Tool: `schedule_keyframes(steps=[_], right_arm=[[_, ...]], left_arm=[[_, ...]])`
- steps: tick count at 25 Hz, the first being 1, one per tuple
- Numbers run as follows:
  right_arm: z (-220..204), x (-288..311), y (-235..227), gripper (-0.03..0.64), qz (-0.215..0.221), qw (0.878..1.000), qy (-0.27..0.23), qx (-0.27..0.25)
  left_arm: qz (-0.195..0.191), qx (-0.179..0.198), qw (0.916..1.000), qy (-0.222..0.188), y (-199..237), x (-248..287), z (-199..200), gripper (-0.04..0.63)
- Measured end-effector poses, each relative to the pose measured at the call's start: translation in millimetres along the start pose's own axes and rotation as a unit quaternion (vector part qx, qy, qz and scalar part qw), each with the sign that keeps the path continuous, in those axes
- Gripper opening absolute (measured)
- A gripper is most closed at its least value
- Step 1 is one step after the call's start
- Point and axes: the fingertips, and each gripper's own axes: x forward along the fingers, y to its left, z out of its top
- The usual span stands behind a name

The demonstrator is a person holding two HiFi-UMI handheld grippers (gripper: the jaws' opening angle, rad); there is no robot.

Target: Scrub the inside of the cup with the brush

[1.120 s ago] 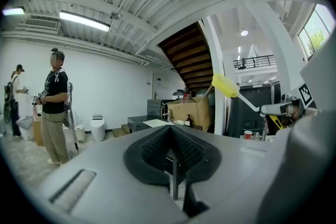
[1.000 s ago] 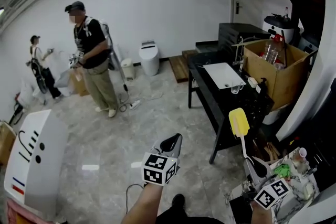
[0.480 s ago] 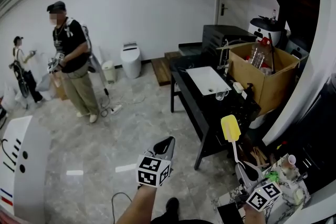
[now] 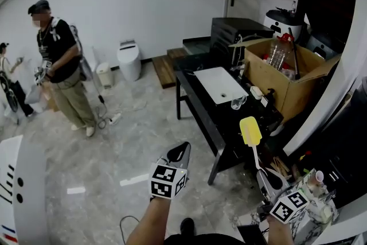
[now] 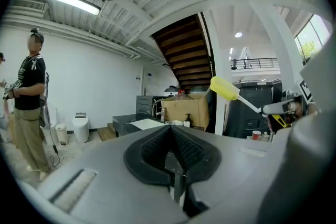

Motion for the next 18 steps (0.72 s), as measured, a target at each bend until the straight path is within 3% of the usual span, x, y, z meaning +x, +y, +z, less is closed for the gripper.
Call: schedule_keyframes(steps=[12,18], right_arm=[[29,81,-8,0.043,-0.022,1.0,-0.005,-0.01],[25,96,-14,0.043,-0.025,1.0,-0.001,-0.004]], left_arm=[[-0.016,-0.017,0.9997,-0.01,71,29,8,0.017],[-0.024,-0.02,0.9995,0.0,81,45,6,0.017]])
